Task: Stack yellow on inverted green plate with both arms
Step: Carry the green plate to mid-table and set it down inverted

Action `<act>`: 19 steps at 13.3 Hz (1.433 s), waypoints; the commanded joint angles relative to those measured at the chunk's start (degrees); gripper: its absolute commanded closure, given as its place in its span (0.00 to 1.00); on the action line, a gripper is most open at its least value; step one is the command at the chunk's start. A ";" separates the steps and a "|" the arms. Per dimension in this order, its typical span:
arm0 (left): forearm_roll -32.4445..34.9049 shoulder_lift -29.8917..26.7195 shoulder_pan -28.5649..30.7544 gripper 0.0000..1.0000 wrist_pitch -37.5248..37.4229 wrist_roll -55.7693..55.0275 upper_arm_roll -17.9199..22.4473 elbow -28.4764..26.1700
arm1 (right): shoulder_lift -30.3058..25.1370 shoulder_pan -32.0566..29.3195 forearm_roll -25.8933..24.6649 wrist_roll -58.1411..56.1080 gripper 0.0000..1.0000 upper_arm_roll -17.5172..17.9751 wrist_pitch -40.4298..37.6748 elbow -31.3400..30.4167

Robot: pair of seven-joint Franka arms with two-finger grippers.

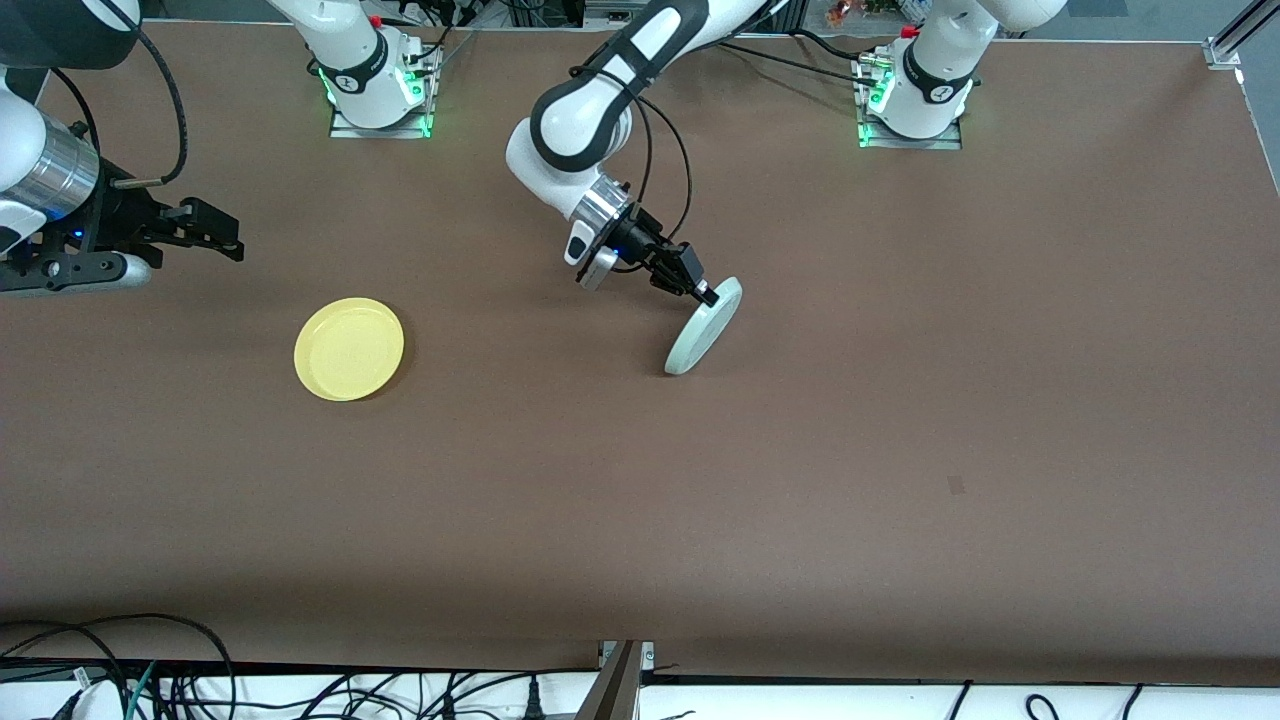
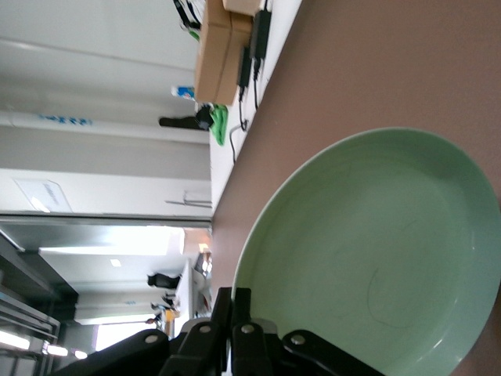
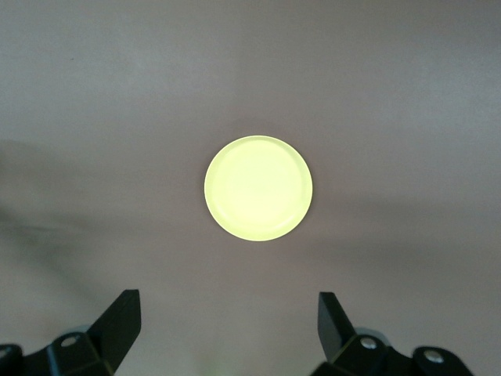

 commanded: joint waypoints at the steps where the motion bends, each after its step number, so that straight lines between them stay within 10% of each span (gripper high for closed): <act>1: 3.75 4.51 -2.40 1.00 0.26 -0.94 0.68 3.83 | 0.08 -0.51 0.38 0.71 0.00 0.50 -0.81 0.72; 4: 4.47 7.69 -4.43 1.00 0.18 -1.03 1.20 6.83 | 0.08 -0.51 0.38 0.71 0.00 0.50 -0.72 0.72; 8: 4.82 8.75 -5.83 0.00 0.70 -3.56 1.03 6.84 | 0.17 -0.59 0.38 0.71 0.00 0.50 -0.81 0.72; 19: 4.03 8.40 -6.72 0.00 23.43 -31.94 -5.04 8.68 | 0.08 -0.51 0.38 0.79 0.00 0.50 -0.81 0.72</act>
